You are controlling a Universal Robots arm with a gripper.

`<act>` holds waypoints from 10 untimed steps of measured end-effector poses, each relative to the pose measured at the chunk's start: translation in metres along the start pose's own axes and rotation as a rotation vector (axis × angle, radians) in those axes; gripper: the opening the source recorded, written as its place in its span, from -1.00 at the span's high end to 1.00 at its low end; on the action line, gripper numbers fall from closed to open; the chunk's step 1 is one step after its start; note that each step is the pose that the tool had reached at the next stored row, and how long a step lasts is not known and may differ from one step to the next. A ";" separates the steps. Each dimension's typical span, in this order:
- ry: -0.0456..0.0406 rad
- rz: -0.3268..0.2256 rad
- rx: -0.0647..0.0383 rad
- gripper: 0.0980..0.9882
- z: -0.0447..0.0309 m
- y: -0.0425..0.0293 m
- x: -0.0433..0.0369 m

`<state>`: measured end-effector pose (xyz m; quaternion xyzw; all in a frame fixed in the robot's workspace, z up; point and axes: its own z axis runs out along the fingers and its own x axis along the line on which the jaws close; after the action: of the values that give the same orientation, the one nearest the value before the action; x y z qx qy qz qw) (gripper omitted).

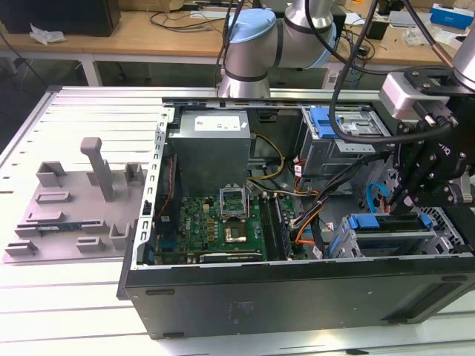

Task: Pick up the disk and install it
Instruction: 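Insert the second disk wire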

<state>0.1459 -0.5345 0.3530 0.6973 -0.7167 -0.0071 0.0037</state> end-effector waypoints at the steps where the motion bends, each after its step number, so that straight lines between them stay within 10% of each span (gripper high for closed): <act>1: -0.0001 0.000 0.000 0.86 0.0003 -0.0001 0.0000; 10: 0.0000 -0.001 0.000 0.86 0.0073 -0.0018 0.0000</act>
<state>0.1476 -0.5345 0.3457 0.6975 -0.7165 -0.0071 0.0037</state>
